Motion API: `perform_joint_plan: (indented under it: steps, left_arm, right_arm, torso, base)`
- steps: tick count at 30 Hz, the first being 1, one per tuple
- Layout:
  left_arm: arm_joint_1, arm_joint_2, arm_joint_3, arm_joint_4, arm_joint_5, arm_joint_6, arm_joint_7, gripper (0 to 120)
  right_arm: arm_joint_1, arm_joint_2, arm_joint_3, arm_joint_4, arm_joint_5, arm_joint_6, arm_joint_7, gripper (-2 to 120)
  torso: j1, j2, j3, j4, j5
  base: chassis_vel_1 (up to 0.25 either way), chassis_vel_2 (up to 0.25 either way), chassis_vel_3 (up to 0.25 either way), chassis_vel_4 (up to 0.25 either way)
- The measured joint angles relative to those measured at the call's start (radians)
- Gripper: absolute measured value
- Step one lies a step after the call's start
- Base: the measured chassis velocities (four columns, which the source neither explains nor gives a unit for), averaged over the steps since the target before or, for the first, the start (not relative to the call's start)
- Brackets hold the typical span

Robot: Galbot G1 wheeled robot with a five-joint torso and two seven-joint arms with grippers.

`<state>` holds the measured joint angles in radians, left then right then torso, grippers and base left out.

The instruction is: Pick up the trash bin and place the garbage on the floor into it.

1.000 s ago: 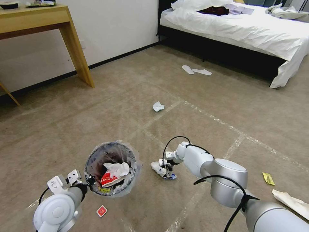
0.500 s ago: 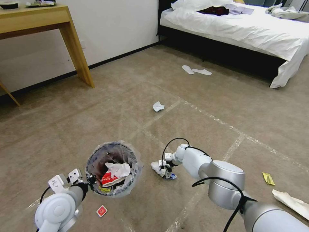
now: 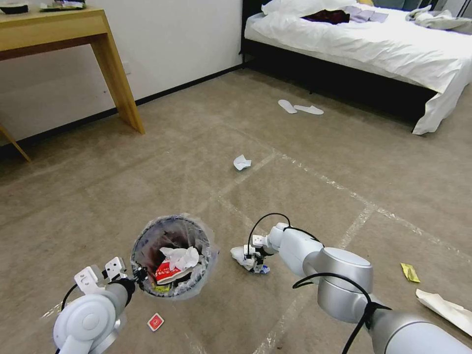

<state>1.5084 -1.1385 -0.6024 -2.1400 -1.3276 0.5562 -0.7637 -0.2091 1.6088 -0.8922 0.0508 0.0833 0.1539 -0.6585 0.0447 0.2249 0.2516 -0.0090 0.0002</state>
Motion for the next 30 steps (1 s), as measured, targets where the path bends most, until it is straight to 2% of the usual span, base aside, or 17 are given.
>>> perform_joint_plan:
  steps: [12,15,20,21,23,24,26,29,30]
  left_arm:
    - [0.004,-0.001,0.002,-0.002,0.002,0.0,0.001,0]
    - [0.003,-0.003,0.002,-0.002,0.005,0.0,0.003,0]
    - [0.002,-0.005,0.007,-0.001,0.008,0.0,0.004,0]
    - [0.002,-0.007,0.009,0.001,0.011,0.0,0.005,0]
    - [0.002,-0.006,0.01,0.001,0.013,-0.001,0.005,0]
    - [0.002,-0.006,0.01,0.001,0.013,-0.001,0.005,0]
    - [0.002,-0.003,0.01,0.001,0.013,-0.003,0.006,0]
    - [0.001,-0.002,0.01,0.001,0.013,-0.004,0.006,0]
    - [0.0,-0.002,0.01,0.003,0.014,-0.004,0.007,0]
  right_arm:
    - [-0.019,0.0,0.0,0.001,0.02,-0.009,0.023,96]
    - [-0.02,-0.001,0.001,0.003,0.029,-0.025,0.041,82]
    - [-0.022,-0.001,0.003,0.004,0.035,-0.034,0.046,71]
    - [-0.025,0.0,0.005,0.004,0.039,-0.037,0.047,62]
    - [-0.029,-0.001,0.006,0.004,0.04,-0.038,0.048,54]
    - [-0.029,-0.001,0.006,0.004,0.04,-0.038,0.048,54]
    - [-0.035,-0.001,0.009,0.004,0.044,-0.038,0.052,42]
    - [-0.037,-0.001,0.009,0.004,0.044,-0.038,0.053,37]
    - [-0.038,-0.001,0.01,0.005,0.046,-0.037,0.054,30]
  torso:
    - [0.0,0.0,0.0,0.0001,0.0]
    - [0.0,0.0,0.0,0.0001,0.0]
    - [0.0,0.0,0.0,0.0,0.0]
    - [0.0,0.0,0.0,0.0,0.0]
    - [0.0,0.0,0.0,0.0001,0.0]
    - [0.0,0.0,0.0,0.0001,0.0]
    - [0.0,0.0,0.0,0.0,0.0]
    - [0.0,0.0,0.0,0.0,0.0]
    - [0.0,0.0,0.0,0.0,0.0]
  base:
    - [0.0,0.0,0.0,0.0]
    - [0.0,0.0,0.0,0.0]
    - [0.0,0.0,0.0,0.0]
    - [0.0,0.0,0.0,0.0]
    - [0.0,0.0,0.0,0.0]
    - [0.0,0.0,0.0,0.0]
    - [0.0,0.0,0.0,0.0]
    - [0.0,0.0,0.0,0.0]
    - [0.0,0.0,0.0,0.0]
